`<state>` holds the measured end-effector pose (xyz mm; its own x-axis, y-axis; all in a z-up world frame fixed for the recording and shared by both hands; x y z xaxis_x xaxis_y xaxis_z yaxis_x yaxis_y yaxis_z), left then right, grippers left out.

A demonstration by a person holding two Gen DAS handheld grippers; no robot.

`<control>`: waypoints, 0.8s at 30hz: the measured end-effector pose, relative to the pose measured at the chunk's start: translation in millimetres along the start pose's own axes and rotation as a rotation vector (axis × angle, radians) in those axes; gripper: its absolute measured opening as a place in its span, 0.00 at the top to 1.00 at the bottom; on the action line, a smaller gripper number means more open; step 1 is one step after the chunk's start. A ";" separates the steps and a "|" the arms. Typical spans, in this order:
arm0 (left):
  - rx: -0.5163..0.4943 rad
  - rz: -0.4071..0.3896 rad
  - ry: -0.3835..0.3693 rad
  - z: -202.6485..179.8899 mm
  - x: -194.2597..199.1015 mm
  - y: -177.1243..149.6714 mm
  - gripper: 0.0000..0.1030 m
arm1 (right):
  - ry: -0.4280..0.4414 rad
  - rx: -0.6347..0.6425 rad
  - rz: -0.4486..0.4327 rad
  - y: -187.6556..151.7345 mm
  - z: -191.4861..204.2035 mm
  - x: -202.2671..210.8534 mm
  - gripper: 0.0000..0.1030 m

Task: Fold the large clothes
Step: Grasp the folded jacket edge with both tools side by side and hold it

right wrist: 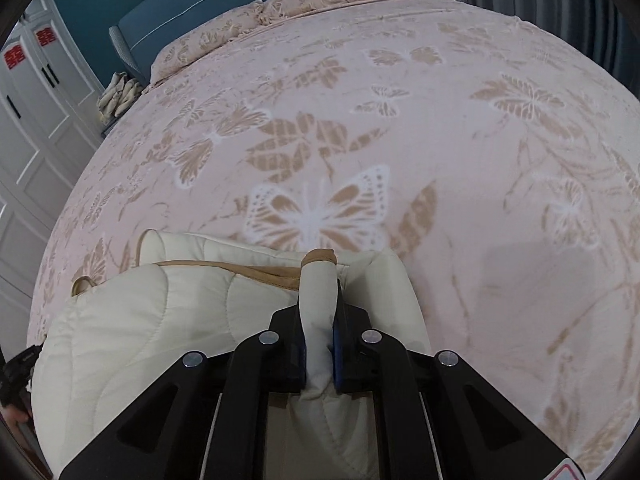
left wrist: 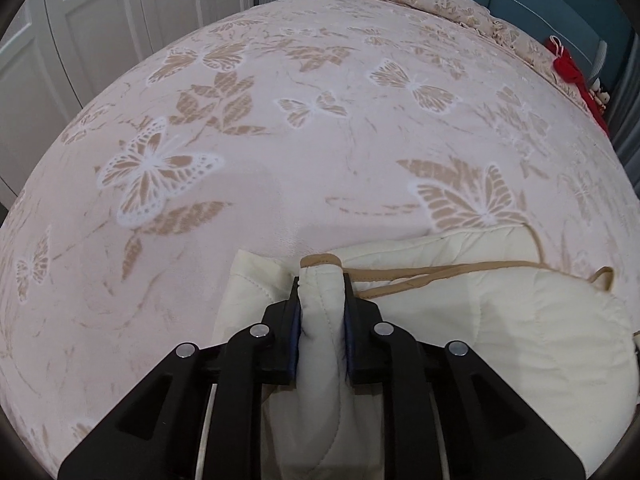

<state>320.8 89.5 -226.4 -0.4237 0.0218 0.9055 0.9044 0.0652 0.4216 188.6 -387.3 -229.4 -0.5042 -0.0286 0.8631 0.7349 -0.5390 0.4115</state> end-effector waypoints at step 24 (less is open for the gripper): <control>-0.066 -0.125 0.169 -10.2 -9.7 -1.1 0.82 | -0.038 0.023 -0.087 -2.6 3.4 -11.3 0.92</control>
<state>324.5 79.0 -235.1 -0.5236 -0.1504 0.8386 0.8489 -0.0090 0.5284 193.9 -382.6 -239.3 -0.5495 0.0494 0.8340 0.6997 -0.5182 0.4918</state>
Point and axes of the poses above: each gripper's, at about its wrist camera, not at the fingertips, and x roughly against the way its jaws point, z to its left, y to its top, the point moved 9 cm from there along -x, roughly the way its jaws point, and after that the axes turned 6 degrees about z, right-handed, at the moved point
